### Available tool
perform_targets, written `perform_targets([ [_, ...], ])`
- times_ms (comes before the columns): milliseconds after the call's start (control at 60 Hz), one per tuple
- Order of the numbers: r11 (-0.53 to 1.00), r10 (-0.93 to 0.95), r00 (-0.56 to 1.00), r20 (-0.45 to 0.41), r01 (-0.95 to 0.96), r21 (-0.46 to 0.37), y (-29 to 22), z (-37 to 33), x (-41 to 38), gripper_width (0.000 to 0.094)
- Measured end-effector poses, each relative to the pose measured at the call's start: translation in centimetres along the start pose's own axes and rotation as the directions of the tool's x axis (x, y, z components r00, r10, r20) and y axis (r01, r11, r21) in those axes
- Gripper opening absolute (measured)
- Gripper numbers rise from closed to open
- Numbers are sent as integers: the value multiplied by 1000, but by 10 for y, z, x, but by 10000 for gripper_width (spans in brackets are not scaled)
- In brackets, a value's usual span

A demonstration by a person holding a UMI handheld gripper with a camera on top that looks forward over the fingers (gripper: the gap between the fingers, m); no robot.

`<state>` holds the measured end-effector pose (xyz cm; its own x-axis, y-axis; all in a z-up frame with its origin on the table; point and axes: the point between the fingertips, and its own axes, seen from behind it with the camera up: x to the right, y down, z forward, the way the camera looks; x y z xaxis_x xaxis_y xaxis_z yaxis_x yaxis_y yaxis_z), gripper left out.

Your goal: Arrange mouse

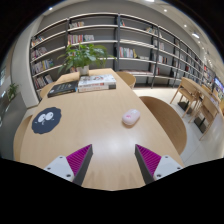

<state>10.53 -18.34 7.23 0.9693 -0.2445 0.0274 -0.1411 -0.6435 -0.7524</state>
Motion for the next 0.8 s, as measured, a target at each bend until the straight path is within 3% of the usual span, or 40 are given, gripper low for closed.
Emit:
perform_targets([
  [217, 996, -35, 999, 3, 35, -76, 5, 87, 53, 850],
  [550, 991, -73, 991, 113, 85, -108, -48, 182, 47, 867],
  [700, 987, -111, 980, 165, 128, -96, -68, 204, 33, 813],
  [800, 986, -120, 978, 171, 137, -95, -76, 215, 24, 708],
])
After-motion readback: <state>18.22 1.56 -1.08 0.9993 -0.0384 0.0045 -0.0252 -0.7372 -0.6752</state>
